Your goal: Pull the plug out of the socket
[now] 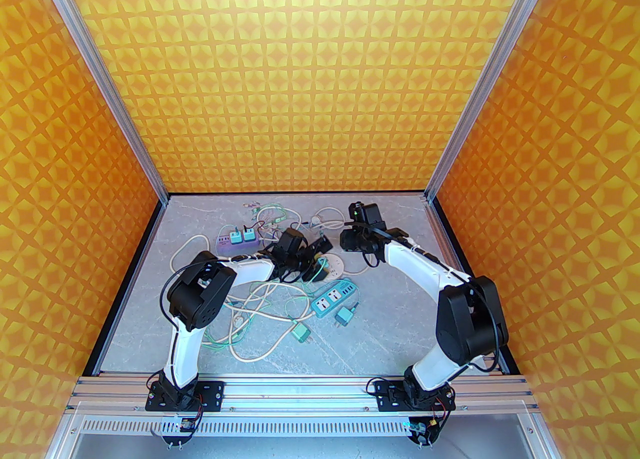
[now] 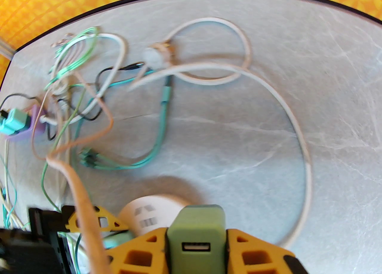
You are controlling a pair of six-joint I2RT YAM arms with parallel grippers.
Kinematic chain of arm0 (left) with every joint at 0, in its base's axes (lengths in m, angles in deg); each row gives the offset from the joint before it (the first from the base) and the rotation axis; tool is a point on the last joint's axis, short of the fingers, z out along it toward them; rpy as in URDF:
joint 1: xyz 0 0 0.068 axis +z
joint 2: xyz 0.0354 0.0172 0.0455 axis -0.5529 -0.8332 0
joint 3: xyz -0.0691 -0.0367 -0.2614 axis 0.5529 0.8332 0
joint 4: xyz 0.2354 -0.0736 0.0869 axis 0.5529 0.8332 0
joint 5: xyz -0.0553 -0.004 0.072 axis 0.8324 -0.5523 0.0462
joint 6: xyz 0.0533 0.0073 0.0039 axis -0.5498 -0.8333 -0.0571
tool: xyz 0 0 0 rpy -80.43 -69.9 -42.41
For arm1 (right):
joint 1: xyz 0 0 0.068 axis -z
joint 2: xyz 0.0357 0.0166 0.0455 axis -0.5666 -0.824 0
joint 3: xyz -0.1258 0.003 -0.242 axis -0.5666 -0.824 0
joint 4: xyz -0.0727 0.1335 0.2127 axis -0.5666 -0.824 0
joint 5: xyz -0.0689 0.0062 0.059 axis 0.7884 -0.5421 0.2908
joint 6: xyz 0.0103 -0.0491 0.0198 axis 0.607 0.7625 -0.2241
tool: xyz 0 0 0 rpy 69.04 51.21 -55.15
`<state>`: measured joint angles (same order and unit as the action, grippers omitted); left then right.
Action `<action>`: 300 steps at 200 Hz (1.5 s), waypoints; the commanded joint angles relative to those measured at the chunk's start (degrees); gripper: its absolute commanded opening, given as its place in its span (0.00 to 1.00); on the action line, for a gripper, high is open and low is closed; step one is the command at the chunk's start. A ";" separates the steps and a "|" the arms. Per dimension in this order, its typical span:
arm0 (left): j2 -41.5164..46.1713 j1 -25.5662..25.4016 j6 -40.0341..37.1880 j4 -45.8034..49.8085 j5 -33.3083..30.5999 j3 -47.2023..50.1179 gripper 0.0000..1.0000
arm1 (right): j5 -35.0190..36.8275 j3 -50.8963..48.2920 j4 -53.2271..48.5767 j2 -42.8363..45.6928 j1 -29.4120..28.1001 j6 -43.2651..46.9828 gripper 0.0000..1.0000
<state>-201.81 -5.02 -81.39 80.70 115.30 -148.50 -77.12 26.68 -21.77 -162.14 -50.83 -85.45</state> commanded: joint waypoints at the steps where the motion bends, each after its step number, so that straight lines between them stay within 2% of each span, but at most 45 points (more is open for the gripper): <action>1: -0.67 -0.70 2.07 7.57 -1.35 2.21 0.86 | -1.21 1.28 1.99 -2.68 1.00 -1.34 0.24; 16: 0.75 -0.70 2.65 7.18 -1.33 2.48 0.93 | -1.90 1.97 2.06 -4.32 1.98 -1.80 0.24; 34: 2.57 -0.70 3.62 6.68 -1.33 2.74 0.95 | -3.36 1.93 3.16 -5.53 3.36 -2.69 0.25; 47: 3.98 -0.70 4.25 6.26 -1.33 3.04 1.00 | -5.99 1.51 4.45 -6.13 4.77 -3.91 0.25; 91: 7.10 -0.70 4.93 9.16 -3.81 1.87 0.99 | -10.11 -1.62 7.58 -3.97 9.10 -6.40 0.26; 149: 8.32 -0.62 4.98 10.85 -6.52 1.85 0.99 | -7.87 -8.21 10.70 6.15 17.27 -10.66 0.25; 164: 9.30 -0.61 5.49 10.42 -6.94 2.46 0.99 | -9.18 -9.67 11.55 6.97 20.42 -12.29 0.25; 188: 11.32 -0.52 6.32 9.89 -7.81 3.15 0.99 | -13.06 -11.75 13.28 5.57 24.72 -15.71 0.26; 247: 17.39 -0.43 8.92 8.64 -9.82 5.02 0.99 | -16.82 -15.18 16.14 0.35 30.25 -18.97 0.27; 264: 19.15 -0.14 10.37 7.30 -11.32 5.97 0.99 | -20.13 -15.72 17.34 -1.86 31.70 -20.09 0.28; 276: 20.50 0.22 11.56 6.23 -11.50 6.74 0.99 | -22.05 -16.23 18.35 -2.83 32.12 -20.87 0.32; 300: 22.90 0.44 14.13 4.19 -12.73 8.14 0.99 | -21.83 -17.26 17.96 -2.38 32.14 -20.76 0.52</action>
<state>-182.11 -5.18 -70.88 88.03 104.81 -141.94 -96.29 10.55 -5.75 -164.64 -18.70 -105.19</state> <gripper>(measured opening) 0.990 0.440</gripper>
